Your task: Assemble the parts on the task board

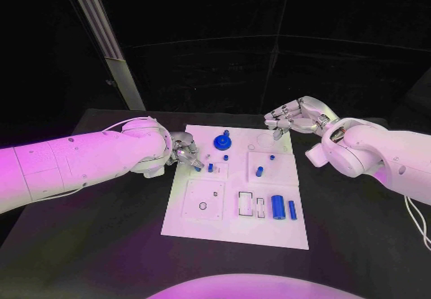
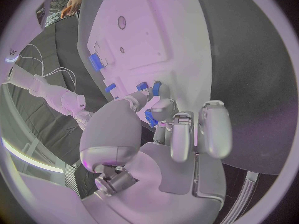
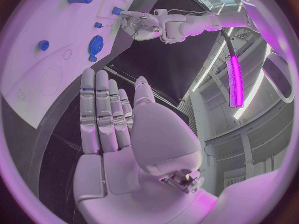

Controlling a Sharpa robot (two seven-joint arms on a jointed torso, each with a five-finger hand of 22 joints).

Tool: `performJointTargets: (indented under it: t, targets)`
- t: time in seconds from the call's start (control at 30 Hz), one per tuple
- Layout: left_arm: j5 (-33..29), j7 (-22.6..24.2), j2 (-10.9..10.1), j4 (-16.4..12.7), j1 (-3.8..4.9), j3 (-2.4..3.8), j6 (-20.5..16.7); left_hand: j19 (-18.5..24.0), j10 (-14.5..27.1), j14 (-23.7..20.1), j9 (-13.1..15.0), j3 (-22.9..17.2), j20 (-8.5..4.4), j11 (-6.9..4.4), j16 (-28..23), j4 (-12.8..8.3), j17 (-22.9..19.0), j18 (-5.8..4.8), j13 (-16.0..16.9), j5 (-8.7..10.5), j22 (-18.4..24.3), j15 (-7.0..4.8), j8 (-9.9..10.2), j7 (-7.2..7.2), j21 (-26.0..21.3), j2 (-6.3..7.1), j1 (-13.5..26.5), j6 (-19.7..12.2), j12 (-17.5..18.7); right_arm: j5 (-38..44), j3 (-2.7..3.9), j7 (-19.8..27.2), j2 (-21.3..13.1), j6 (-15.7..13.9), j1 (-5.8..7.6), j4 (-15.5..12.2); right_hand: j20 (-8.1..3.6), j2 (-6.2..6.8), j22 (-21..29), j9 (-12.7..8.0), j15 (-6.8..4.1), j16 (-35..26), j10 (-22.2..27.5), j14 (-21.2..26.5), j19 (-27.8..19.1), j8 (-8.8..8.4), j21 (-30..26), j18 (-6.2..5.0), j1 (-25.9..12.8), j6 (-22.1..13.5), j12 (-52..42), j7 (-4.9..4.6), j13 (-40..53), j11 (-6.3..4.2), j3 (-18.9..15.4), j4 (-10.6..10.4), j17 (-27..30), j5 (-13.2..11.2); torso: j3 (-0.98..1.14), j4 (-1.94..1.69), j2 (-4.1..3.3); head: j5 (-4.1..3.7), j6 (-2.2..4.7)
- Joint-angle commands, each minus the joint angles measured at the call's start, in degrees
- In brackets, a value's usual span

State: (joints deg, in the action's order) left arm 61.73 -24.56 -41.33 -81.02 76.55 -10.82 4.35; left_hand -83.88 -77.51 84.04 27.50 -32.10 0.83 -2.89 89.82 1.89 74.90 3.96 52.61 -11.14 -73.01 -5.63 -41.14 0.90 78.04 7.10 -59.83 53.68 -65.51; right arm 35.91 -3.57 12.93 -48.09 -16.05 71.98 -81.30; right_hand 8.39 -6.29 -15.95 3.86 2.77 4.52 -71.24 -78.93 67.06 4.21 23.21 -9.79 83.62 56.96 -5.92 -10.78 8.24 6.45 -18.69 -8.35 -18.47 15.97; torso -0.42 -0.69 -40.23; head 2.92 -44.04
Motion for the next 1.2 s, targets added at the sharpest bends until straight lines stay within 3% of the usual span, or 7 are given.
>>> performJointTargets:
  t: [0.03,0.63,0.97,1.2]
  targets:
    - [-0.8,-0.9,0.3,0.1,-0.17,-0.14,0.9,-1.1,-0.2,6.0,-0.1,0.3,-0.43,-0.07,0.2,0.0,15.1,-0.41,0.1,-0.01,-0.1,-0.34,-0.2,0.05,0.2,0.2,0.6,0.5,-0.2,-0.2,0.03,0.5,0.0,0.4,0.1,-0.1,0.12,-0.55,0.1,0.0,-0.04,-0.4,0.4,0.3,-0.1,-0.34,-0.2,-0.62,0.0,-0.4,0.4,0.09,-0.1,-0.07,-0.2,0.1,0.1,0.2,0.02,0.04,-0.02,-0.04,-0.1]
    - [-1.7,-1.8,1.1,1.4,-0.17,-0.14,2.2,-1.1,0.0,6.0,-0.1,3.3,-0.46,-0.02,0.2,2.2,15.1,-0.41,-0.2,0.08,-0.1,-0.33,0.0,0.11,0.2,0.3,2.4,0.8,0.0,-0.2,0.03,0.5,-0.3,0.5,0.1,-0.4,0.15,-0.57,0.1,0.0,-0.01,-0.4,0.5,0.3,-0.1,-0.35,-0.3,-0.62,0.0,-0.5,0.4,0.06,-0.1,-0.04,-0.2,0.1,0.1,0.2,0.01,0.04,0.06,-0.15,0.04]
    - [-2.9,-0.5,0.9,1.9,-0.17,-0.14,-0.9,-0.9,0.9,6.0,0.0,12.0,-0.36,0.28,0.2,7.5,15.1,-0.28,-1.5,0.4,0.6,-0.17,0.2,0.5,-0.5,1.0,7.0,0.4,0.8,-0.2,0.03,0.6,-0.4,0.2,0.11,-0.5,0.16,-0.6,0.1,0.0,0.01,-0.5,0.5,0.4,-0.1,-0.35,-0.3,-0.62,0.0,-0.5,0.5,0.04,-0.1,-0.02,-0.2,0.1,0.1,0.2,-0.04,-0.01,0.02,-0.38,0.28]
    - [-5.7,5.5,0.3,1.7,-0.18,-0.13,-6.1,0.1,3.2,6.0,-0.1,19.5,-0.06,1.11,0.2,12.3,15.1,0.33,-4.2,0.32,3.6,0.21,0.9,1.37,-2.9,-0.08,6.3,-3.1,2.6,-0.2,0.03,0.7,-0.4,0.2,0.1,-0.4,0.17,-0.65,0.1,0.0,0.03,-0.5,0.6,0.4,-0.2,-0.36,-0.3,-0.62,-0.1,-0.5,0.5,0.02,-0.1,0.0,-0.2,0.1,0.1,0.3,-0.06,-0.05,0.03,-0.42,0.31]
